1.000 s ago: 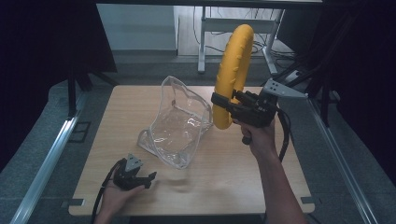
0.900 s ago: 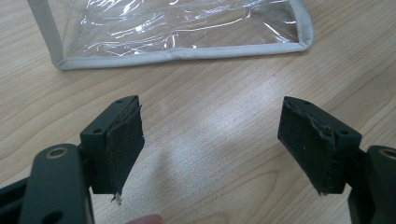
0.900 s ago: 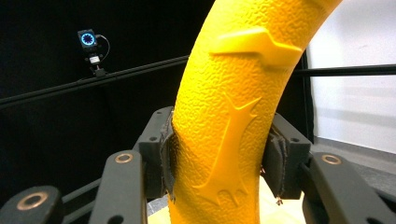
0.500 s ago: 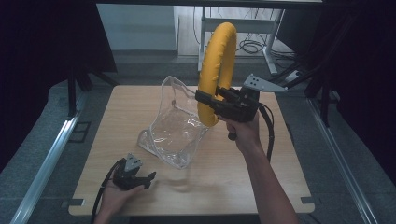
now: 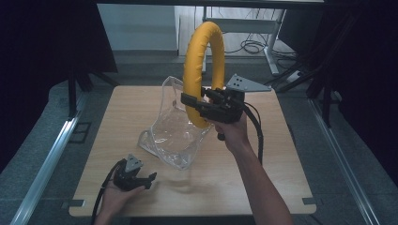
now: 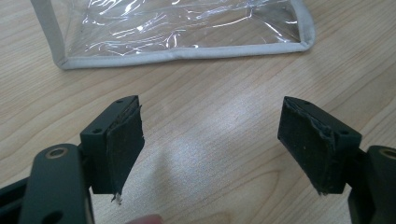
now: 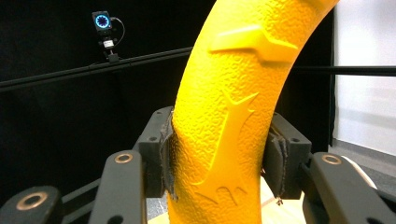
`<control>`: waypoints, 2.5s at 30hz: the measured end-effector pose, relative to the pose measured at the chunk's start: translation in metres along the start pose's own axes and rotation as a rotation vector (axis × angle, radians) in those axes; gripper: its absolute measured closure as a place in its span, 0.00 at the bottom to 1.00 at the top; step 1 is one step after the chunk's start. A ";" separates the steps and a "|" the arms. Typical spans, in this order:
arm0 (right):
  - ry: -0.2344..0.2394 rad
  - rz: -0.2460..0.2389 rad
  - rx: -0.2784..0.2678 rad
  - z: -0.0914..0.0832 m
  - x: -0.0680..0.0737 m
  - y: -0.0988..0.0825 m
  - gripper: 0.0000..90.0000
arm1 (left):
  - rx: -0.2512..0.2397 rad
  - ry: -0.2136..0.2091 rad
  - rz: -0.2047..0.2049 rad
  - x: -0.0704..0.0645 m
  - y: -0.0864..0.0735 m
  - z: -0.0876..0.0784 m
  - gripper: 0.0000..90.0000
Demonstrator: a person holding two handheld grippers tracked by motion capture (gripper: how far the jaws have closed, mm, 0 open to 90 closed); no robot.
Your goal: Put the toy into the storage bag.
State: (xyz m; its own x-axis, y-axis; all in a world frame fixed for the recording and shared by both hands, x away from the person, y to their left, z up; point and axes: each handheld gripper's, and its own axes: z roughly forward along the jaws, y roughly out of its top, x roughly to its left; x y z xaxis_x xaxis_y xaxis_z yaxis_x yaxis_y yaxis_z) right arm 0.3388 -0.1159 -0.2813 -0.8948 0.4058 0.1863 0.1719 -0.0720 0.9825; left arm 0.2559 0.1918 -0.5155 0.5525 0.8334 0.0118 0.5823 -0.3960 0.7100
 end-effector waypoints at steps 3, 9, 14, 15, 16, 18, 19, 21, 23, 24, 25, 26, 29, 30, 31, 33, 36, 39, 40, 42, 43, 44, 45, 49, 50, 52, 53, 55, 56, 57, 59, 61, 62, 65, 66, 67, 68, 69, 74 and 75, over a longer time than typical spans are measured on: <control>0.004 0.000 -0.008 0.001 0.002 0.003 0.56 | -0.003 -0.001 -0.001 0.001 0.000 -0.001 0.25; -0.001 -0.008 -0.028 -0.001 0.005 0.008 0.56 | -0.004 0.000 -0.003 0.001 0.000 -0.001 0.25; 0.016 -0.002 -0.036 0.001 0.008 0.010 0.56 | -0.003 0.000 -0.002 0.001 0.000 -0.001 0.25; 0.017 -0.003 -0.037 0.002 0.009 0.010 0.56 | -0.005 0.002 -0.001 0.001 0.000 -0.001 0.25; 0.019 -0.005 -0.036 0.002 0.009 0.010 0.56 | -0.005 0.001 -0.002 0.001 0.000 -0.001 0.25; 0.028 -0.009 -0.039 0.004 0.011 0.010 0.56 | -0.006 0.002 -0.002 0.001 0.000 -0.001 0.25; 0.034 -0.006 -0.040 0.005 0.012 0.010 0.56 | -0.006 0.002 -0.002 0.001 0.000 -0.001 0.25; 0.048 -0.002 -0.040 0.007 0.013 0.009 0.56 | -0.006 0.002 -0.003 0.001 0.000 -0.001 0.25; 0.063 0.007 -0.040 0.010 0.014 0.009 0.56 | -0.006 0.003 -0.003 0.001 0.000 -0.001 0.25; 0.066 0.009 -0.040 0.010 0.015 0.008 0.56 | -0.006 0.003 -0.003 0.001 0.000 -0.001 0.25; 0.072 0.010 -0.039 0.012 0.016 0.007 0.56 | -0.006 0.004 -0.003 0.001 0.000 -0.001 0.25; 0.076 0.013 -0.038 0.013 0.016 0.007 0.56 | -0.006 0.004 -0.003 0.002 0.000 -0.001 0.25; 0.089 0.017 -0.035 0.017 0.019 0.004 0.56 | -0.005 0.004 -0.003 0.002 0.000 -0.001 0.25; 0.095 0.017 -0.035 0.018 0.020 0.003 0.56 | -0.005 0.004 -0.002 0.002 0.000 -0.001 0.25; 0.100 0.015 -0.032 0.019 0.020 0.002 0.56 | -0.004 0.004 -0.002 0.002 0.000 -0.001 0.25; 0.110 0.021 -0.030 0.021 0.021 0.000 0.56 | -0.003 0.004 -0.002 0.002 0.000 -0.001 0.25; 0.119 0.024 -0.026 0.024 0.022 -0.002 0.56 | -0.003 0.004 -0.003 0.002 0.000 -0.001 0.25; 0.127 0.028 -0.017 0.026 0.022 -0.006 0.56 | -0.004 0.004 -0.002 0.002 0.000 -0.002 0.25; 0.131 0.032 -0.015 0.027 0.022 -0.009 0.56 | -0.004 0.004 -0.002 0.002 0.000 -0.002 0.25; 0.134 0.042 -0.013 0.028 0.022 -0.012 0.56 | -0.003 0.004 -0.002 0.002 0.000 -0.001 0.25; 0.137 0.052 -0.005 0.029 0.023 -0.014 0.56 | -0.003 0.004 -0.002 0.002 0.000 -0.001 0.25; 0.140 0.053 -0.004 0.029 0.022 -0.015 0.56 | -0.003 0.005 -0.002 0.002 -0.001 -0.001 0.25; 0.142 0.054 -0.003 0.030 0.022 -0.017 0.56 | -0.002 0.005 -0.001 0.002 0.000 -0.001 0.25; 0.144 0.055 0.007 0.032 0.022 -0.023 0.56 | 0.001 0.003 0.001 0.001 -0.001 0.000 0.25; 0.145 0.053 0.009 0.032 0.022 -0.024 0.56 | 0.002 0.003 0.001 0.001 -0.001 0.000 0.25; 0.147 0.055 0.015 0.032 0.022 -0.027 0.56 | 0.003 0.003 0.001 0.001 -0.001 0.000 0.25; 0.148 0.057 0.015 0.033 0.022 -0.028 0.56 | 0.003 0.003 0.001 0.001 -0.001 0.000 0.25; 0.156 0.063 0.020 0.034 0.023 -0.030 0.56 | 0.003 0.003 0.001 0.001 -0.001 0.000 0.25; 0.163 0.072 0.023 0.034 0.023 -0.032 0.56 | 0.003 0.003 0.002 0.001 -0.001 0.000 0.25; 0.164 0.068 0.026 0.035 0.023 -0.033 0.56 | 0.003 0.004 0.002 0.001 -0.001 0.000 0.25; 0.167 0.076 0.029 0.035 0.023 -0.035 0.56 | 0.003 0.003 0.002 0.001 -0.001 0.000 0.25; 0.170 0.079 0.030 0.036 0.023 -0.038 0.56 | 0.003 0.003 0.002 0.002 -0.001 0.000 0.25; 0.171 0.084 0.034 0.036 0.023 -0.039 0.56 | 0.003 0.003 0.002 0.002 -0.001 0.000 0.25; 0.179 0.095 0.037 0.037 0.022 -0.043 0.56 | 0.004 0.003 0.005 0.002 -0.001 0.000 0.25; 0.182 0.104 0.044 0.037 0.022 -0.046 0.56 | 0.004 0.004 0.005 0.002 -0.001 0.000 0.25; 0.184 0.106 0.047 0.038 0.022 -0.047 0.56 | 0.005 0.005 0.006 0.002 -0.001 0.000 0.25; 0.185 0.109 0.051 0.038 0.021 -0.049 0.56 | 0.005 0.005 0.006 0.001 -0.001 0.000 0.25; 0.184 0.112 0.054 0.038 0.021 -0.051 0.56 | 0.001 0.006 0.001 0.001 -0.001 0.001 0.25; 0.184 0.133 0.071 0.040 0.018 -0.061 0.56 | 0.002 0.006 -0.002 0.001 -0.001 0.002 0.25; 0.182 0.129 0.072 0.041 0.016 -0.063 0.56 | 0.003 0.006 -0.002 0.001 -0.001 0.002 0.25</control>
State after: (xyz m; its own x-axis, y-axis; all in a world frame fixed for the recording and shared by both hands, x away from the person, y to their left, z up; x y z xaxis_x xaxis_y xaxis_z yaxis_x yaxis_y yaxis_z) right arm 0.3302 -0.0672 -0.3402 -0.9220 0.2260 0.3144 0.3126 -0.0445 0.9488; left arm 0.2567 0.1922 -0.5178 0.5479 0.8364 0.0147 0.5851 -0.3957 0.7079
